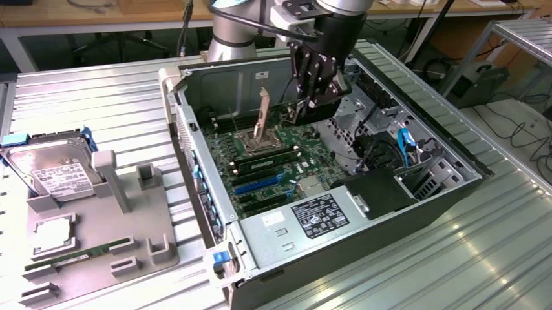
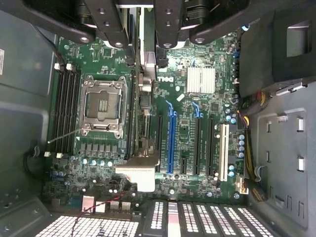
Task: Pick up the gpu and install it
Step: 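Insert the gpu into the slot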
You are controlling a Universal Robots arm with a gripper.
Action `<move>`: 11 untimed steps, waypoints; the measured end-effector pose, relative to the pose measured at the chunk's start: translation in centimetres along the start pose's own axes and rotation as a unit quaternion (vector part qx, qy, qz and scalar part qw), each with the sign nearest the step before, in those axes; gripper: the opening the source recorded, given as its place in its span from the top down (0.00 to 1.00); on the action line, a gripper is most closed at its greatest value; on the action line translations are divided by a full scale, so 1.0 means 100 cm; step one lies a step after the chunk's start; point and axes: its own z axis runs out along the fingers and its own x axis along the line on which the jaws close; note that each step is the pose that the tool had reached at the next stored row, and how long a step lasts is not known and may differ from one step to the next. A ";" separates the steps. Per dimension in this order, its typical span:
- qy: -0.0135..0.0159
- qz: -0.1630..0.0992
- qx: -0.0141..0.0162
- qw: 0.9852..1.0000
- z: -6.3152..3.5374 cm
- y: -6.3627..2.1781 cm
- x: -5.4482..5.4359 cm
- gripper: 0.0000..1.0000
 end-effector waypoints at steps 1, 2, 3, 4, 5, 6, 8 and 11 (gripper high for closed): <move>0.000 0.000 0.000 1.000 0.0001 0.0000 0.000 0.74; 0.000 0.000 0.000 1.000 0.0002 0.0001 0.000 0.74; 0.000 0.000 0.000 1.000 0.0004 0.0001 0.001 0.74; 0.000 0.000 0.000 1.000 0.0007 0.0002 0.001 0.74; 0.000 0.000 0.000 1.000 0.0009 0.0003 0.002 0.74; 0.000 0.000 0.000 1.000 0.0012 0.0004 0.002 0.74; 0.000 0.000 0.000 1.000 0.0015 0.0005 0.003 0.74; 0.000 0.000 0.000 1.000 0.0020 0.0006 0.004 0.74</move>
